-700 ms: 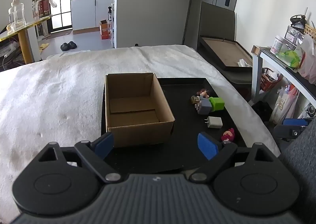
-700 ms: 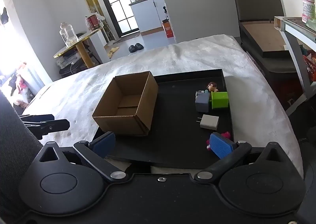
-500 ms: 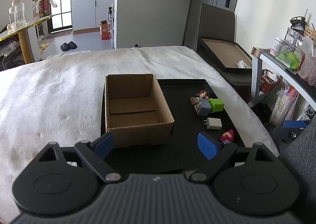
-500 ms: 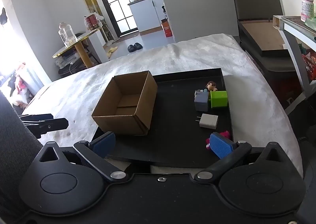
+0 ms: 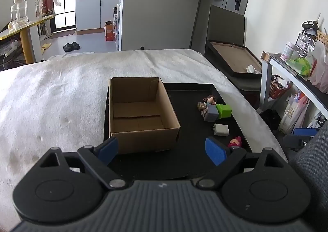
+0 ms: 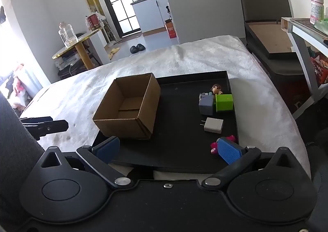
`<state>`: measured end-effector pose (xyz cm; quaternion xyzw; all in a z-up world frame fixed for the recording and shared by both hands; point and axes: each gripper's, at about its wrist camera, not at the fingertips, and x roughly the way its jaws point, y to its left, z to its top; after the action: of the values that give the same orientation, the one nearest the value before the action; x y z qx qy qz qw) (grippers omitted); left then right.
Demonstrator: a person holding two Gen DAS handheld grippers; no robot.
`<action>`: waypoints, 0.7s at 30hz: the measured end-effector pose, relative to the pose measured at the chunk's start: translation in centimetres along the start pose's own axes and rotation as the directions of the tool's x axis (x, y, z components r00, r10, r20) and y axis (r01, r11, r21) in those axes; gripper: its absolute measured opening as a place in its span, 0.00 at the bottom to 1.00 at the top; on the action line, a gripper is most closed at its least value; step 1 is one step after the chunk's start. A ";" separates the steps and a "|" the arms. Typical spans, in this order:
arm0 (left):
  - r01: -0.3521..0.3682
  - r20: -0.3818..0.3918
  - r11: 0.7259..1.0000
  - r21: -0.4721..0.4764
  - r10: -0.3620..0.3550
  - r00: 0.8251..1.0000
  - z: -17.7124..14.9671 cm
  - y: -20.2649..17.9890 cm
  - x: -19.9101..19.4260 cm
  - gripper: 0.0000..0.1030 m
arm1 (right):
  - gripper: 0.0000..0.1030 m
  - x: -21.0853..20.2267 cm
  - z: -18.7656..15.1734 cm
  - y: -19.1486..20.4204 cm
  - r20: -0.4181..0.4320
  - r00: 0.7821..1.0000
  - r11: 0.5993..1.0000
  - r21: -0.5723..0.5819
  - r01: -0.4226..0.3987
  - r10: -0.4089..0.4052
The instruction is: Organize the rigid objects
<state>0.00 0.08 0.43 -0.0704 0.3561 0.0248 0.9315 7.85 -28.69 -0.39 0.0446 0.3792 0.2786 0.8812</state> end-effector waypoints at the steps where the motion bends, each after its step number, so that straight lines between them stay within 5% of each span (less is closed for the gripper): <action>1: -0.001 0.000 1.000 0.001 0.001 1.000 0.0 0.0 0.0 0.89 | 1.00 0.0 0.0 0.0 -0.001 1.000 1.000 0.001 0.000 0.000; 21: 0.020 0.019 1.000 0.007 -0.020 1.000 0.0 -0.3 0.3 0.88 | 1.00 -0.5 0.2 0.3 -0.029 0.998 0.998 0.022 0.055 -0.055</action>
<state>0.28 -0.18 0.28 -0.0705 0.3468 0.0148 0.9352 7.56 -28.65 0.13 0.0403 0.3958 0.2505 0.8826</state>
